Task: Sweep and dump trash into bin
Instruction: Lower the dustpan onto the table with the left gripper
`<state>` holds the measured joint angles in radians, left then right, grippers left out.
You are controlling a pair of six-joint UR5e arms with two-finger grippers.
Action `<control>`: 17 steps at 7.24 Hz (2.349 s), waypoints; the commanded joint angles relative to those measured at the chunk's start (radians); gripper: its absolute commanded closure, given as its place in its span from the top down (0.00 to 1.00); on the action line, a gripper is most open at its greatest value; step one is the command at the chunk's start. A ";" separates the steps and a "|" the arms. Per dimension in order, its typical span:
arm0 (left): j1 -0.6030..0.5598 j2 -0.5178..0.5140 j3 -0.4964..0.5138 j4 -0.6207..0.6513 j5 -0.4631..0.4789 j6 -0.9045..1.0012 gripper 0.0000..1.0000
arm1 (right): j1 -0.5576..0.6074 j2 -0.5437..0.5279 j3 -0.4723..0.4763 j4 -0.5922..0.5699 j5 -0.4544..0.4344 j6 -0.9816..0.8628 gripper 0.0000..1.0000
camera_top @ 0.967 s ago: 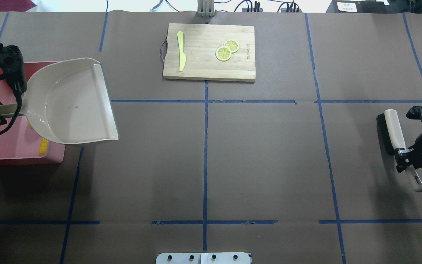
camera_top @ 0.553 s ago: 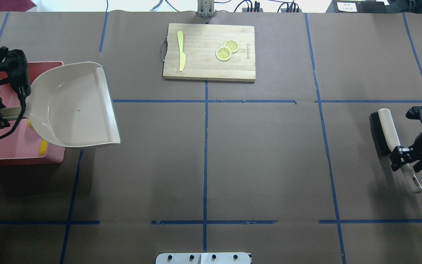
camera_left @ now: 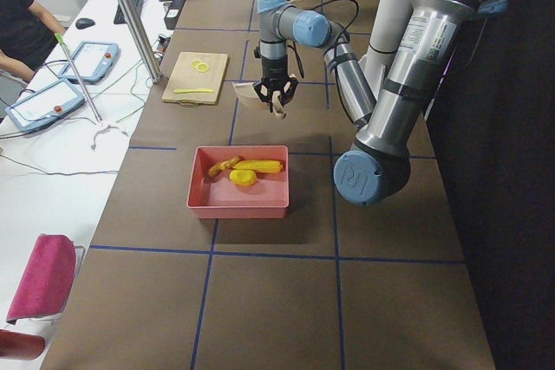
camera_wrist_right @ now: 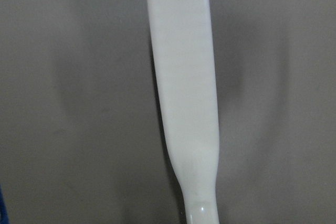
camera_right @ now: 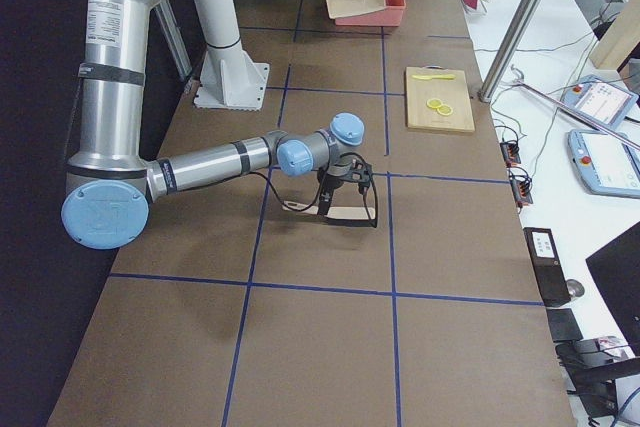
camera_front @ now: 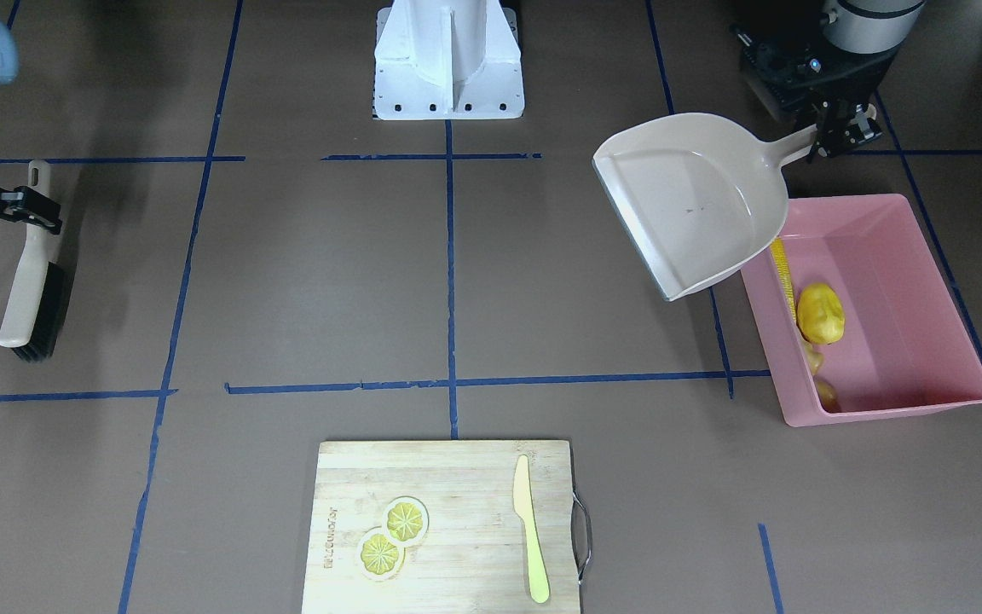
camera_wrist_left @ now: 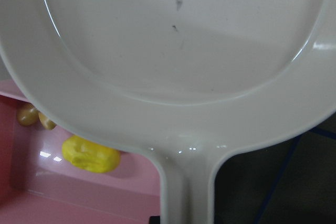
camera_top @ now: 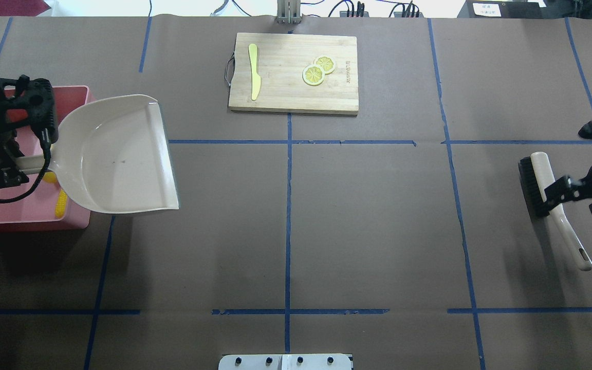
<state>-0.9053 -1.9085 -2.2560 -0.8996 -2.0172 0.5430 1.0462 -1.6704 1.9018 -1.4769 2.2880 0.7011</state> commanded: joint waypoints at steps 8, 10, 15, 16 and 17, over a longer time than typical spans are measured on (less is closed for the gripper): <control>0.187 -0.121 0.341 -0.379 0.094 0.008 0.02 | 0.248 0.118 0.036 -0.006 -0.012 -0.053 1.00; 0.219 -0.135 0.424 -0.468 0.095 0.002 0.02 | 0.306 0.123 -0.018 -0.019 0.004 -0.244 1.00; 0.295 -0.165 0.464 -0.472 0.097 -0.041 0.02 | 0.345 0.115 -0.063 -0.019 0.025 -0.342 1.00; 0.295 -0.171 0.466 -0.472 0.097 -0.041 0.02 | 0.347 0.115 -0.063 -0.019 0.025 -0.342 1.00; 0.295 -0.184 0.466 -0.470 0.097 -0.043 0.03 | 0.347 0.115 -0.063 -0.019 0.025 -0.342 1.00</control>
<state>-0.6124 -2.0803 -1.7928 -1.3710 -1.9205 0.5028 1.3919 -1.5553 1.8395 -1.4956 2.3126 0.3593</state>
